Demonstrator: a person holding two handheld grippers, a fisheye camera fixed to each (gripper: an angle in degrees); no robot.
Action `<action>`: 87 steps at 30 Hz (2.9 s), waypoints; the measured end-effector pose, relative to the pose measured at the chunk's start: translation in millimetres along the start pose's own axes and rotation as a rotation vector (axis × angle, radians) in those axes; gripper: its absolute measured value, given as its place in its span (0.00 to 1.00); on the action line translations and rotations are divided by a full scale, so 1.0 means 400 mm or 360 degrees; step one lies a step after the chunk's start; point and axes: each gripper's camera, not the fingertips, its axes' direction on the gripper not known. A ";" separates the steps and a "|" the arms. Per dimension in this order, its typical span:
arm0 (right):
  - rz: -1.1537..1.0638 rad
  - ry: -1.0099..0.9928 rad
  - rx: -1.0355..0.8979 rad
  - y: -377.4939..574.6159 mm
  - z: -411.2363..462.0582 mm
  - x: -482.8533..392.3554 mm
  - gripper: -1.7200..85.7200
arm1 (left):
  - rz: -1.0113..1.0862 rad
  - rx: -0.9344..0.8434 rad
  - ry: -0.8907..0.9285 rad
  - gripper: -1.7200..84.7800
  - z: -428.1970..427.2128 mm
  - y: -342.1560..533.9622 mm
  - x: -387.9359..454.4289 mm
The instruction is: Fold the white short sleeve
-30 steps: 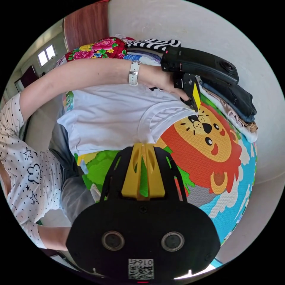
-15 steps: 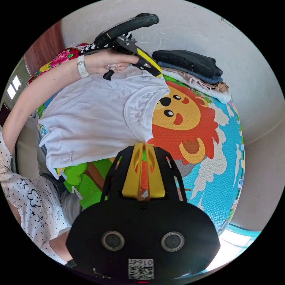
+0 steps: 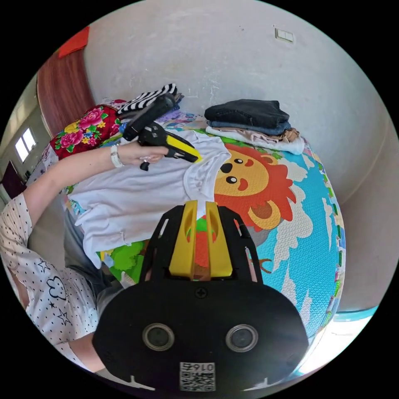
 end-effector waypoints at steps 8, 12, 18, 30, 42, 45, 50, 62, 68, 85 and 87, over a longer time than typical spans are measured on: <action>-0.0495 0.0108 -0.0413 -0.054 0.073 -0.221 0.02 | -0.0178 0.0218 0.0157 0.01 -0.260 0.170 -0.104; -0.0368 0.0018 -0.0300 -0.047 -0.003 -0.201 0.02 | -0.0014 0.0203 0.0355 0.01 -0.456 0.406 -0.085; -0.0327 -0.0195 0.0061 -0.015 -0.149 -0.232 0.02 | -0.0007 0.0201 0.0460 0.07 -0.702 0.754 -0.005; -0.0879 -0.0643 0.0523 0.083 -0.321 -0.524 0.03 | -0.0244 0.0362 0.0016 0.12 -0.913 0.929 0.058; -0.1339 -0.0782 -0.0276 0.149 -0.096 -0.907 0.13 | -0.0577 0.0779 0.0460 0.01 -1.163 0.991 -0.100; -0.1140 -0.0786 -0.0430 0.124 -0.008 -0.926 0.14 | -0.0602 0.0826 0.0490 0.01 -1.211 1.009 -0.119; -0.0904 -0.0953 -0.0510 0.073 0.087 -0.949 0.17 | -0.0599 0.0832 0.0500 0.01 -1.267 1.019 -0.139; -0.0752 -0.1053 -0.0474 0.026 0.085 -0.920 0.14 | -0.0618 0.0861 0.0551 0.01 -1.377 1.041 -0.179; -0.0649 -0.1028 -0.0536 0.001 0.119 -0.951 0.10 | -0.0602 0.0854 0.0563 0.01 -1.411 1.044 -0.178; -0.1261 -0.0830 0.0065 0.128 -0.340 -0.832 0.02 | -0.0345 0.0645 0.0843 0.01 -1.406 1.038 -0.101; -0.1263 -0.0787 0.0116 0.145 -0.374 -0.808 0.02 | -0.0306 0.0616 0.0919 0.01 -1.389 1.031 -0.081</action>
